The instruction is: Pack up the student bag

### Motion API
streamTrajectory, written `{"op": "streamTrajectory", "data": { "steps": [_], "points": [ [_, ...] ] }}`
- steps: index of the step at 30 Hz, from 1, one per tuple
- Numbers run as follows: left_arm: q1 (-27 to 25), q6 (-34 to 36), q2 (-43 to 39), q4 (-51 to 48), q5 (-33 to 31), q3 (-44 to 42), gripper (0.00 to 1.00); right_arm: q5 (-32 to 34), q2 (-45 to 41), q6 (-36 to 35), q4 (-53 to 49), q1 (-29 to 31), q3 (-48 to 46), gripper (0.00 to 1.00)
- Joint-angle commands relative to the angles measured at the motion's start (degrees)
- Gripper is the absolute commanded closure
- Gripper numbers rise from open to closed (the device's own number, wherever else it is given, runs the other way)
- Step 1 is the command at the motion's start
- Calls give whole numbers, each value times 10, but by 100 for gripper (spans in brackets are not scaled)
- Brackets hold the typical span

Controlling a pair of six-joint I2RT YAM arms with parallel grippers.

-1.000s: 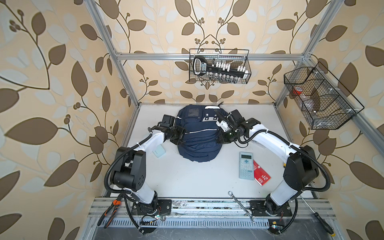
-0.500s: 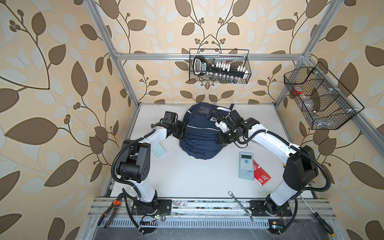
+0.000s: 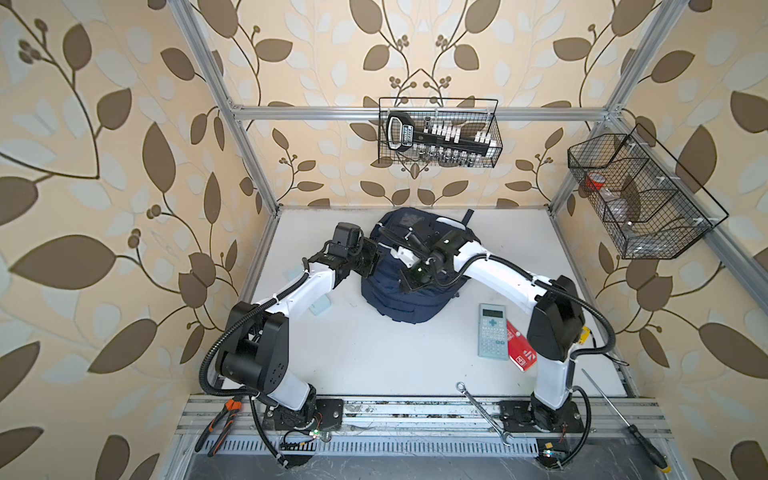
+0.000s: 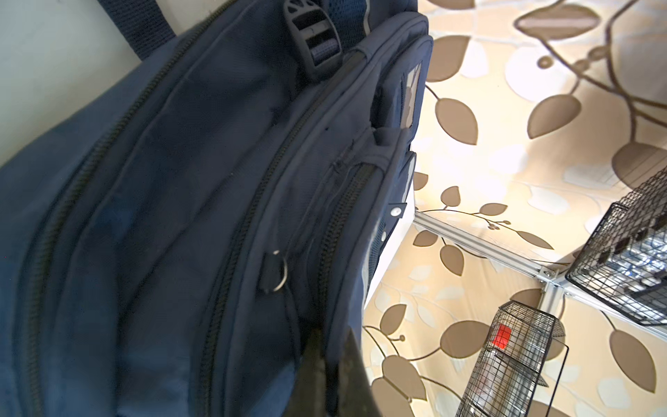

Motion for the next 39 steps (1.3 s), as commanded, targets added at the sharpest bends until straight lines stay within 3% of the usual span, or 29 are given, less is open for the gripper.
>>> {"op": "streamTrajectory", "data": {
  "steps": [1, 4, 10, 17, 20, 21, 22, 27, 28, 30, 32, 35, 39],
  "points": [
    [-26, -23, -44, 62, 21, -5, 100, -46, 62, 43, 20, 23, 67, 100],
    [-28, -32, -71, 63, 18, -27, 100, -42, 87, 81, 58, 18, 90, 100],
    [-37, -49, -115, 61, 4, -88, 100, -16, 70, 143, 133, -26, 40, 100],
    [-37, -23, -133, 27, -7, -99, 100, -24, 11, 111, 146, -29, -43, 98],
    [-28, 7, -117, 13, 5, -80, 100, 9, -58, 102, 146, -6, -115, 71],
    [-25, 18, -109, 6, 11, -69, 100, 24, -83, 102, 145, -3, -138, 53],
    [-20, 30, -100, 3, 21, -56, 100, 45, -115, 102, 143, -1, -164, 44],
    [-18, 110, -80, -36, 36, 3, 100, 132, -266, 121, 125, 1, -271, 34],
    [-17, 141, -81, -65, 30, 23, 96, 148, -291, 127, 121, 2, -288, 33],
    [-17, 202, -99, -138, -11, 53, 66, 176, -333, 139, 115, 2, -320, 32],
    [-15, 258, -132, -228, -79, 79, 44, 198, -372, 148, 116, 2, -354, 32],
    [-6, 318, -185, -328, -196, 93, 27, 206, -410, 168, 118, 3, -385, 30],
    [69, 345, -232, -422, -213, 65, 20, 239, -443, 178, 130, 13, -407, 23]
  ]
}}
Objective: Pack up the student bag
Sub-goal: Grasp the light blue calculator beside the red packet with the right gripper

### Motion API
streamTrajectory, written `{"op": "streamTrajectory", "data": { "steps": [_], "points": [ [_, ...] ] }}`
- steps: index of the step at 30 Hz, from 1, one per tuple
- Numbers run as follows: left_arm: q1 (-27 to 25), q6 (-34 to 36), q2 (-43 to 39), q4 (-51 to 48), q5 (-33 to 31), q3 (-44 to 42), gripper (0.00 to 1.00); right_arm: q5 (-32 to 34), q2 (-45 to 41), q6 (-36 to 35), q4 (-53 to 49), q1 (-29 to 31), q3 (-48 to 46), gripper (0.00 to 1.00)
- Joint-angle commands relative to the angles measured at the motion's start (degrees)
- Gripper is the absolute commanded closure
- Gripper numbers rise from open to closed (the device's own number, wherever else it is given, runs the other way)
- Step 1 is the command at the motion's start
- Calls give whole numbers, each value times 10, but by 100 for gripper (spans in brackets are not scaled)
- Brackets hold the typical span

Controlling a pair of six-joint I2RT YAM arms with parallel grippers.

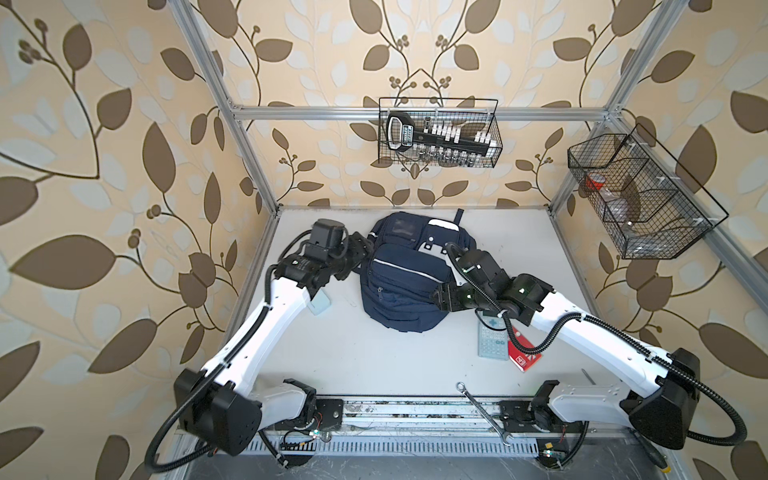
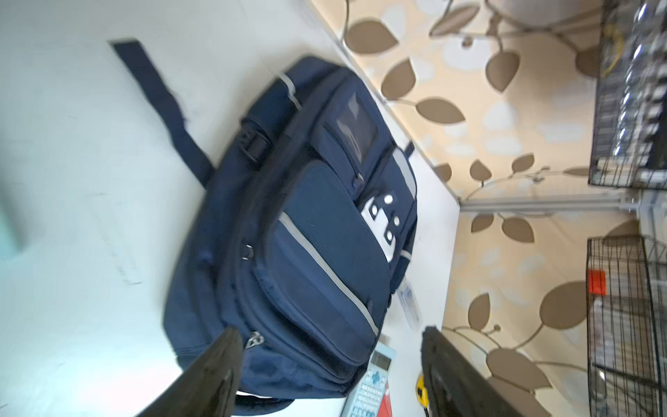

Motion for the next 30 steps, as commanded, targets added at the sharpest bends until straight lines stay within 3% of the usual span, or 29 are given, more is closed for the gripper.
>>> {"op": "streamTrajectory", "data": {
  "steps": [1, 4, 9, 11, 15, 18, 20, 22, 27, 30],
  "points": [
    [65, 71, -34, -142, -59, -25, 19, 64, -27, 19, 0, 9, -16, 20],
    [96, 88, -55, -176, -66, -65, 19, 121, -50, 24, -7, 8, -26, 7],
    [102, 109, -60, -178, -85, -101, 16, 194, -79, 30, -8, -15, -71, 2],
    [103, 110, -46, -166, -58, -97, 15, 188, -77, 39, -14, -59, -92, 2],
    [96, 106, -30, -87, 66, -102, 19, 152, -84, 71, -31, -148, -139, 4],
    [45, 85, -24, -28, 98, -113, 21, 130, -108, 94, -31, -182, -188, 3],
    [-14, 94, -8, -25, 73, -100, 21, 128, -104, 111, -51, -185, -208, 1],
    [-39, 98, 8, -27, 70, -89, 21, 118, -99, 130, -69, -177, -222, 0],
    [-39, 107, 15, 7, 96, -79, 18, 112, -63, 184, -85, -143, -267, 0],
    [-39, 130, 18, 2, 94, -58, 23, 97, -23, 186, -53, -115, -281, 0]
  ]
}}
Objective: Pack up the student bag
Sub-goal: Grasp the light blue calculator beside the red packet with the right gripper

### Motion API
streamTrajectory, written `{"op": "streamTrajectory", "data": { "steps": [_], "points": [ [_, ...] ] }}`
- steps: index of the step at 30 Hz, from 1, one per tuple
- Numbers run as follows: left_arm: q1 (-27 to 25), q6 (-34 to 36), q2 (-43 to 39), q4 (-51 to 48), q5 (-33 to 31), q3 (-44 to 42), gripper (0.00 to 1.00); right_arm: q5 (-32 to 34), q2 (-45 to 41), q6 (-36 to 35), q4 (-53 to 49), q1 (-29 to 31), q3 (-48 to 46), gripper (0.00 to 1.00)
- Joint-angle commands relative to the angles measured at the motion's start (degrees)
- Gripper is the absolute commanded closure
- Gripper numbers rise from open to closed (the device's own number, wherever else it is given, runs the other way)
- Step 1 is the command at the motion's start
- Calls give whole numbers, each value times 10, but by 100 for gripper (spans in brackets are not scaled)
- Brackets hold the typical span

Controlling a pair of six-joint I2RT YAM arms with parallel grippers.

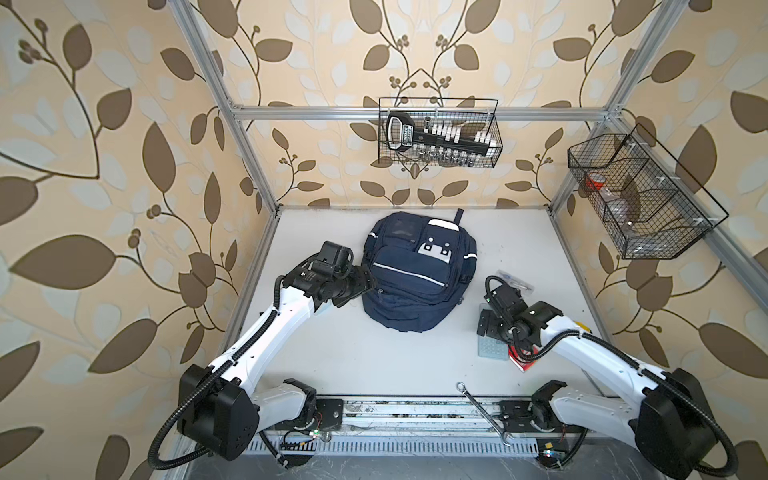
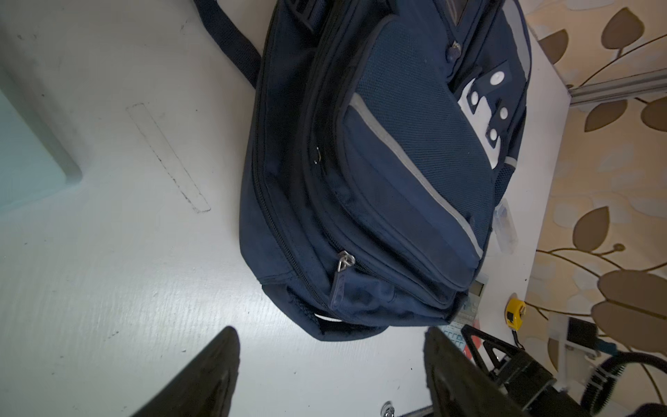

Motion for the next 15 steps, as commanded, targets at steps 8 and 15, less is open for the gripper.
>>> {"op": "streamTrajectory", "data": {
  "steps": [8, 15],
  "points": [
    [3, 56, -15, 6, 25, 43, 24, -9, 129, 44, 14, 64, 9, 1],
    [3, 53, -13, 11, 33, 37, 24, 12, 156, 47, 8, 63, 10, 15]
  ]
}}
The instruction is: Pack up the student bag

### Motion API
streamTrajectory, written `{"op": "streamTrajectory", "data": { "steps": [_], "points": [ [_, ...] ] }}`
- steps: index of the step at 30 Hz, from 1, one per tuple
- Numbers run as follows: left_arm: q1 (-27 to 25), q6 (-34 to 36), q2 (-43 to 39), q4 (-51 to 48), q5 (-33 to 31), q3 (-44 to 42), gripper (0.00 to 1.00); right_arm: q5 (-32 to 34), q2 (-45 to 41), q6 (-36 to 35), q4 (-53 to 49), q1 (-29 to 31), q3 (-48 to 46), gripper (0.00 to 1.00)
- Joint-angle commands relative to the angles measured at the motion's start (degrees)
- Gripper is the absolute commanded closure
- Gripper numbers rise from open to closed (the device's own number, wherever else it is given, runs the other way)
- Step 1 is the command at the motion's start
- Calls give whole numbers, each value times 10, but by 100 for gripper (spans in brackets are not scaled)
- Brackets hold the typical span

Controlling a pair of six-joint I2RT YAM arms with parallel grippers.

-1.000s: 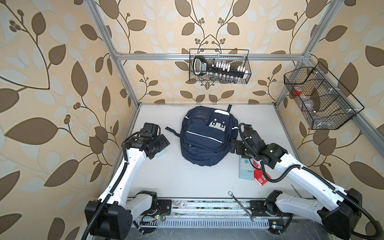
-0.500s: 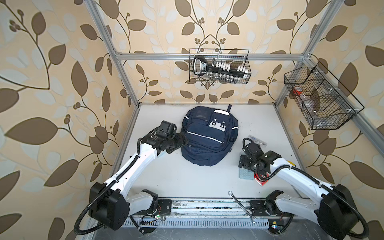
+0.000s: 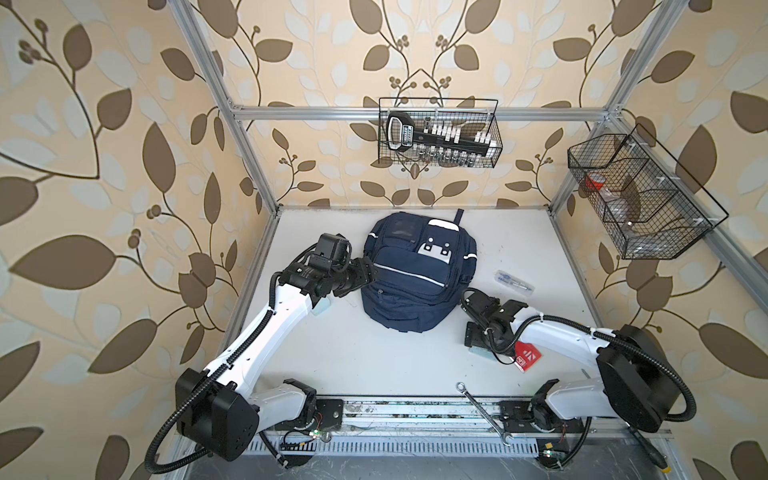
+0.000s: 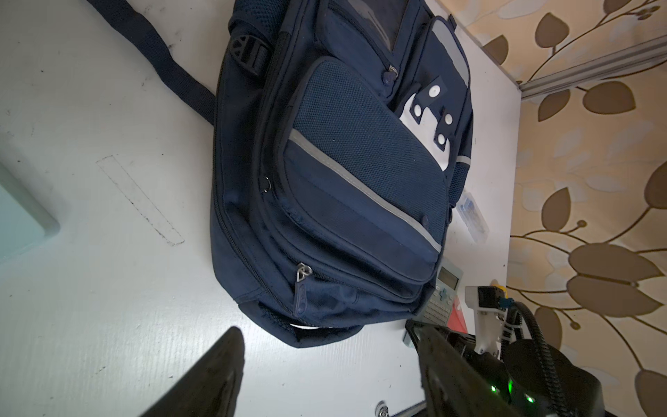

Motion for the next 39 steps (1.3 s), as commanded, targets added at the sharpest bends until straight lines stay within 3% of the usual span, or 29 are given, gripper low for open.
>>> {"op": "streamTrajectory", "data": {
  "steps": [1, 8, 10, 14, 18, 21, 29, 36, 39],
  "points": [
    [3, 14, -10, 5, 13, 6, 23, 26, 27, 11, -25, 1, -8, 18],
    [-19, 65, 8, -4, -14, 38, 18, 30, -15, 9, -29, 1, 7, 41],
    [-57, 102, 26, -16, -34, 61, 19, 28, -38, 0, -35, 1, 20, 48],
    [-193, 211, 87, -81, -160, 141, 22, 34, -82, -18, -75, 1, 70, 53],
    [-246, 294, 131, -113, -205, 171, 27, 44, -117, -30, -115, 1, 125, 58],
    [-267, 354, 165, -113, -238, 179, 30, 45, -133, -33, -130, 1, 150, 62],
    [-322, 427, 275, -96, -297, 218, 31, 24, -159, -33, -134, 1, 171, 66],
    [-322, 424, 285, -66, -325, 198, 44, 2, -185, -35, -135, 1, 166, 66],
    [-319, 408, 304, -58, -371, 207, 49, -3, -186, -39, -134, 1, 168, 67]
  ]
}}
